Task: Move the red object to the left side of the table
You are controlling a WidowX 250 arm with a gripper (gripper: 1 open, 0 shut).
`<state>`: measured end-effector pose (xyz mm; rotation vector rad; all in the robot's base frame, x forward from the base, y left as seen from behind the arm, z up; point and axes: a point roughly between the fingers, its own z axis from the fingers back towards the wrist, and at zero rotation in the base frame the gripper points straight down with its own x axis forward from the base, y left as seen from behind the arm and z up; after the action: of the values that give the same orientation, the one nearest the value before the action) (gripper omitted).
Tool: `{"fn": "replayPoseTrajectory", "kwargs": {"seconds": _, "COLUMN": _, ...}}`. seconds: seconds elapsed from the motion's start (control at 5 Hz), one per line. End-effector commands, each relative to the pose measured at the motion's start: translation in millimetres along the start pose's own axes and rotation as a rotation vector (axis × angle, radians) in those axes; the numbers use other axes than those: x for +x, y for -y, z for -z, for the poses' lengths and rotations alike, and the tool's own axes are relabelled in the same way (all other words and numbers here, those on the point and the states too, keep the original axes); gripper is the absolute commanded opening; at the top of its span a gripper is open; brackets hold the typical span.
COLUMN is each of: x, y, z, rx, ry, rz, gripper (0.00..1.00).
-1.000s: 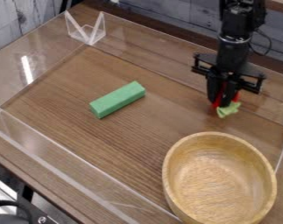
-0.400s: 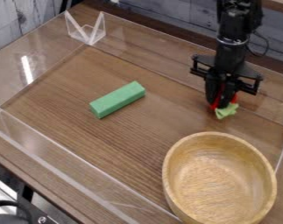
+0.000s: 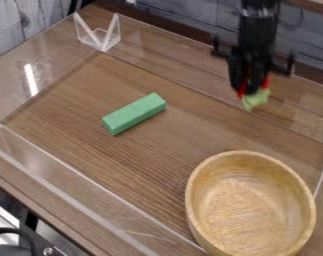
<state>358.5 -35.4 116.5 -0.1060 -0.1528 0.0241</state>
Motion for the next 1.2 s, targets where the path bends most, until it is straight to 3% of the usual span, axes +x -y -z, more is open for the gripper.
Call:
{"fn": "replayPoseTrajectory", "kwargs": {"seconds": 0.0, "x": 5.6, "y": -33.9, "z": -56.9, "rx": 0.004, "ry": 0.132, "rz": -0.060, "gripper": 0.00}}
{"fn": "replayPoseTrajectory", "kwargs": {"seconds": 0.2, "x": -6.6, "y": -77.5, "z": -79.6, "rx": 0.030, "ry": 0.148, "rz": -0.128, "gripper": 0.00}}
{"fn": "replayPoseTrajectory", "kwargs": {"seconds": 0.4, "x": -27.0, "y": -120.4, "z": -87.5, "rx": 0.073, "ry": 0.138, "rz": -0.159, "gripper": 0.00}}
{"fn": "replayPoseTrajectory", "kwargs": {"seconds": 0.8, "x": -58.7, "y": -200.4, "z": -75.6, "rx": 0.149, "ry": 0.108, "rz": -0.212, "gripper": 0.00}}
{"fn": "replayPoseTrajectory", "kwargs": {"seconds": 1.0, "x": -62.8, "y": -232.5, "z": -58.8, "rx": 0.179, "ry": 0.099, "rz": -0.226, "gripper": 0.00}}
